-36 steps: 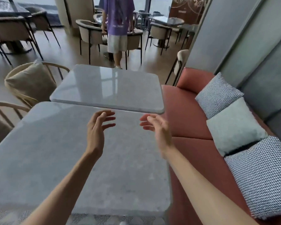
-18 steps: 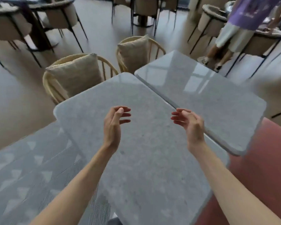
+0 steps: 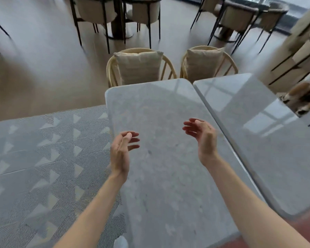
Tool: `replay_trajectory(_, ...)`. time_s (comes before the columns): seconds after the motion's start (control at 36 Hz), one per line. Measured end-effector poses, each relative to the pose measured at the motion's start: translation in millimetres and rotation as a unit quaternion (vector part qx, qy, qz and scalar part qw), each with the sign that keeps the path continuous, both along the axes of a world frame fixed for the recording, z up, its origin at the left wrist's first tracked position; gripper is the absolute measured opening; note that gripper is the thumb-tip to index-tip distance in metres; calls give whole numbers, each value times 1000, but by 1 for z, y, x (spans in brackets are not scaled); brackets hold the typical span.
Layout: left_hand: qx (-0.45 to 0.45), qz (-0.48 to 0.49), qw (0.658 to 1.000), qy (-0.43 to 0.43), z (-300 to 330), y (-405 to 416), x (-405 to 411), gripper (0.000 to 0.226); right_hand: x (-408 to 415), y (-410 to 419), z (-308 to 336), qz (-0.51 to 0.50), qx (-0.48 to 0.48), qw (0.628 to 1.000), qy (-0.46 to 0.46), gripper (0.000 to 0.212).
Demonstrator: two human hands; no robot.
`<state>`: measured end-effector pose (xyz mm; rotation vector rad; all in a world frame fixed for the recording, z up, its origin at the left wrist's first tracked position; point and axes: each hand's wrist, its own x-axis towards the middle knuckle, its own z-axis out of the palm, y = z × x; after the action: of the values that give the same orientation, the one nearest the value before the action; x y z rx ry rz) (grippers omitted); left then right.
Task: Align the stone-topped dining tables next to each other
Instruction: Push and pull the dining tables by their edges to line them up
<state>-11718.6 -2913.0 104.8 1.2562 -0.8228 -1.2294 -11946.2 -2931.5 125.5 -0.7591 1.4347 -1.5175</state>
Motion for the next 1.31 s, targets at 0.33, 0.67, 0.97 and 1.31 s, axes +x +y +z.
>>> replay_trajectory(0.33, 73, 11, 997, 24, -51, 45, -33, 22, -45, 72, -27, -41, 84, 995, 22, 24)
replay_trajectory(0.67, 100, 135, 985, 24, -101, 65, -125, 21, -146, 57, -65, 92, 123, 988, 30, 21)
replay_trajectory(0.97, 218, 272, 935, 57, -147, 156, -197, 20, -214, 111, -135, 158, 257, 953, 26, 22)
replay_trajectory(1.31, 303, 377, 875, 13, -184, 245, -229, 21, -234, 210, -193, -29, 354, 933, -65, 20)
